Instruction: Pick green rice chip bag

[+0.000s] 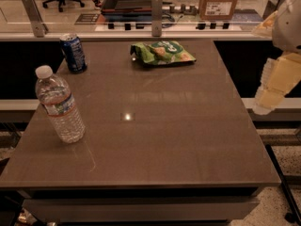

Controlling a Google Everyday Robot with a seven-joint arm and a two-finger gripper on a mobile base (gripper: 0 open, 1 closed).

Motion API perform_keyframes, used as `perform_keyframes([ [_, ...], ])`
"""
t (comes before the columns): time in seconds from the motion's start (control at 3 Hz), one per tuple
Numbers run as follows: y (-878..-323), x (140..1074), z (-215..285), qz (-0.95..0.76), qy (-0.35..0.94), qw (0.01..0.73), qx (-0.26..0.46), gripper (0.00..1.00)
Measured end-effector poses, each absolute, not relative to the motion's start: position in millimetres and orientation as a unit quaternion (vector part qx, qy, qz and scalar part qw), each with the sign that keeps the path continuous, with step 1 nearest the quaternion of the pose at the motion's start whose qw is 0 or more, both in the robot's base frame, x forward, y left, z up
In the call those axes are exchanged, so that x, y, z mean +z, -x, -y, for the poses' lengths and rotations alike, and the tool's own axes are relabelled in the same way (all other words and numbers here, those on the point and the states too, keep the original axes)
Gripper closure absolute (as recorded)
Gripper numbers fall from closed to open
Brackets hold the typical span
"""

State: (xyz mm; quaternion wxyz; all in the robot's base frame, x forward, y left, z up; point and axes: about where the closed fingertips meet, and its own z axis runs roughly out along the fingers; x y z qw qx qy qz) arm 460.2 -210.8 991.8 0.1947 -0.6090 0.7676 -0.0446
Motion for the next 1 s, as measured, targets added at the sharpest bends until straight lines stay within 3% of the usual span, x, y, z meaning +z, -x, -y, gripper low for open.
perform_keyframes([
  [1.0,-595.6,972.6,120.5,-0.689,0.666,0.285,-0.007,0.00],
])
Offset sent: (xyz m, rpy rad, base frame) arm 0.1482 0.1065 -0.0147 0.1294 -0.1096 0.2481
